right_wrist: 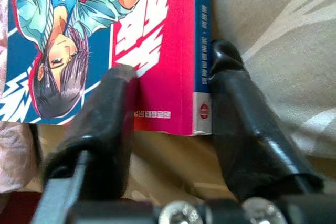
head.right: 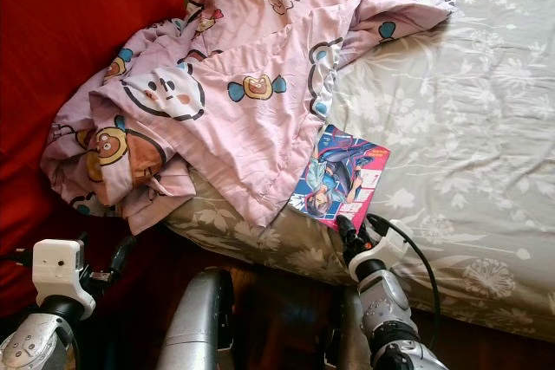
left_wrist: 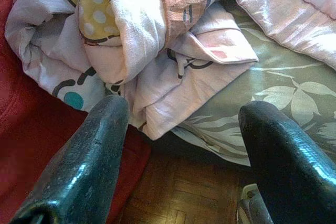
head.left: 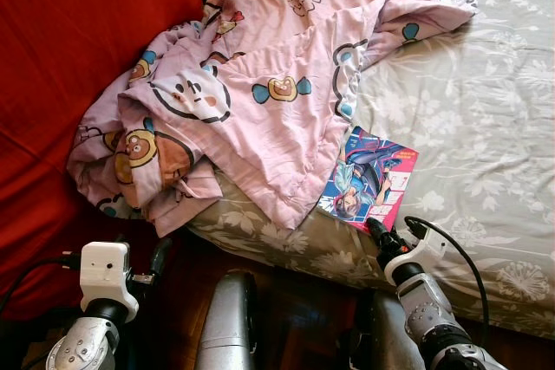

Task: Clean up the room

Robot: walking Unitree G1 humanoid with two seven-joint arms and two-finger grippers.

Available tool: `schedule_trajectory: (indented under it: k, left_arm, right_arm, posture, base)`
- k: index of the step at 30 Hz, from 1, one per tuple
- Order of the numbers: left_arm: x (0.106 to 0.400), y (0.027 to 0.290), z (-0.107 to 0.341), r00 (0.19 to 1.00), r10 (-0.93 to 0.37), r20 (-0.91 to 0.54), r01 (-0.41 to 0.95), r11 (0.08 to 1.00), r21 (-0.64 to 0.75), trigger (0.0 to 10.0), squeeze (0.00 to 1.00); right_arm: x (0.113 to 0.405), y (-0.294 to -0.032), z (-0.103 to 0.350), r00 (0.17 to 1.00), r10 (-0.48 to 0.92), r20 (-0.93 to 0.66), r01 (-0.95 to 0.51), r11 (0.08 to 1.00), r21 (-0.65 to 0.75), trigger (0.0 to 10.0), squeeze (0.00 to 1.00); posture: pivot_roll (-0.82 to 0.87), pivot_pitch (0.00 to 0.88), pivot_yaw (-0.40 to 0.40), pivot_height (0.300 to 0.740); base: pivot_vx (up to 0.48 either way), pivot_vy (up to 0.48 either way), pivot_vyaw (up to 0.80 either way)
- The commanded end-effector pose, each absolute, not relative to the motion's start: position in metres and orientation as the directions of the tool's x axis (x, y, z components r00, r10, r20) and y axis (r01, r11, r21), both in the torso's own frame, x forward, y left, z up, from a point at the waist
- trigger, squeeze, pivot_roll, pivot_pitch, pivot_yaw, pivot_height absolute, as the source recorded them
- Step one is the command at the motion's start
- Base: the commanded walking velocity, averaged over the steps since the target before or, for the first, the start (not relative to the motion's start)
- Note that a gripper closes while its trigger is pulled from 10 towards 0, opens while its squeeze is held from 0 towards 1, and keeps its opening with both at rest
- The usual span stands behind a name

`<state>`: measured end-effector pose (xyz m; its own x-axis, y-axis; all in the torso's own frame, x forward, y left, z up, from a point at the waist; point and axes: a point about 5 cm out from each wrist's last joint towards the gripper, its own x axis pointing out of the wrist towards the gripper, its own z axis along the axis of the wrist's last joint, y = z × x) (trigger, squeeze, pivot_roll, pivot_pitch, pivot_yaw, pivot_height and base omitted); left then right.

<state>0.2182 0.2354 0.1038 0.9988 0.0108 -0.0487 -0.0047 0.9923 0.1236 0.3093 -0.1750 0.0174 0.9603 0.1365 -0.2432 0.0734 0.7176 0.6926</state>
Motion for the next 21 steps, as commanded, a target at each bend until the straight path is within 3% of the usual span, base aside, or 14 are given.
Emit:
schedule_trajectory:
  k: [1, 10, 21]
  left_arm:
    - [0.213, 0.24, 0.099, 0.996, 0.02, -0.083, -0.007, 0.989, 0.15, 10.0, 0.0]
    - [0.218, 0.238, 0.091, 0.995, 0.014, -0.095, 0.001, 0.987, 0.16, 10.0, 0.0]
    - [0.24, 0.233, 0.069, 0.994, 0.04, -0.098, -0.025, 0.989, 0.144, 10.0, 0.0]
  right_arm:
    - [0.284, -0.146, -0.013, 0.897, 0.242, -0.371, 0.124, 0.667, 0.735, 0.0, 0.0]
    - [0.289, -0.153, -0.007, 0.92, 0.207, -0.333, 0.109, 0.681, 0.724, 0.0, 0.0]
    - [0.302, -0.174, 0.012, 0.967, 0.125, -0.221, 0.066, 0.715, 0.696, 0.0, 0.0]
  posture:
    - [0.32, 0.335, 0.116, 0.605]
    - [0.29, 0.302, 0.096, 0.605]
    - [0.19, 0.158, 0.031, 0.605]
  base:
    - [0.0, 0.0, 0.0]
    - [0.0, 0.0, 0.0]
    - [0.0, 0.0, 0.0]
